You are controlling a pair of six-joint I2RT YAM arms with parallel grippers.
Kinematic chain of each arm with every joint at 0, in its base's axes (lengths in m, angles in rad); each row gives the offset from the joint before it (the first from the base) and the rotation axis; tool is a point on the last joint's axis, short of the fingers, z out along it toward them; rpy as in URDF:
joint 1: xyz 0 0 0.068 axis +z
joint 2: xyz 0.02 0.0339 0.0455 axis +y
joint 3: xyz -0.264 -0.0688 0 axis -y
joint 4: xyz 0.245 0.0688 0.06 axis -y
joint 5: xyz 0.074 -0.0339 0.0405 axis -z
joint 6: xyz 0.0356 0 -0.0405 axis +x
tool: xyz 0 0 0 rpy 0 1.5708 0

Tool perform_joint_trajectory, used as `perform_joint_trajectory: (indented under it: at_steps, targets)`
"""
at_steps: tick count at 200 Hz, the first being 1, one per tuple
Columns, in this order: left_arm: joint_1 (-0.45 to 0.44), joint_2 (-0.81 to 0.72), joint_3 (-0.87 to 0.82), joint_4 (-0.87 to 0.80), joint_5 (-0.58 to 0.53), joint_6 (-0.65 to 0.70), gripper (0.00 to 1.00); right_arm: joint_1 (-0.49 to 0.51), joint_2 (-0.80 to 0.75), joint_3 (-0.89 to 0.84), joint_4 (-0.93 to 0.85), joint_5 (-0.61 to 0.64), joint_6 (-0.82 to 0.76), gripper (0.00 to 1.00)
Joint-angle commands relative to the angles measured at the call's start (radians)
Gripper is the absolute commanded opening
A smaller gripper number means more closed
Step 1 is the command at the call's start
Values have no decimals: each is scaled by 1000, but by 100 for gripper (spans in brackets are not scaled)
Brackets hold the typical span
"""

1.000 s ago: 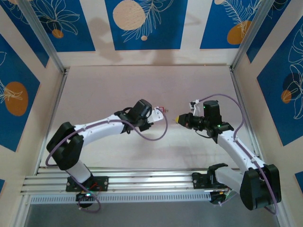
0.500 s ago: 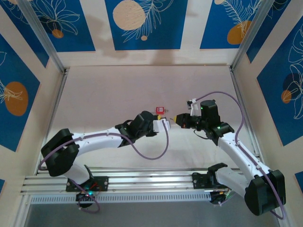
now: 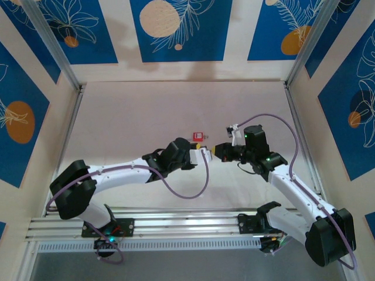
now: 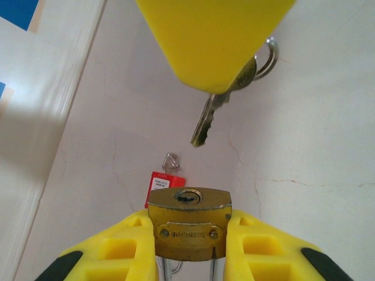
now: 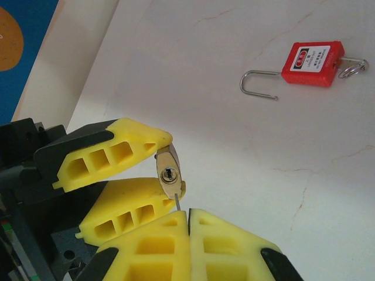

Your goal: Unlock with the key

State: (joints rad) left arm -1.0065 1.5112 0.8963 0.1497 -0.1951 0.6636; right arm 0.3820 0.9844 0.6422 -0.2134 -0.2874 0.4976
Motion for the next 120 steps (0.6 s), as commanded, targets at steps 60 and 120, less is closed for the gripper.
perform_joint_trajectory:
  at_steps: [60,120]
  targets:
    - [-11,-8,60,-59,56,-13,23,51,22,4,5,38,-45,0]
    - [-25,1,62,-61,34,11,23,56,46,10,5,40,-35,0]
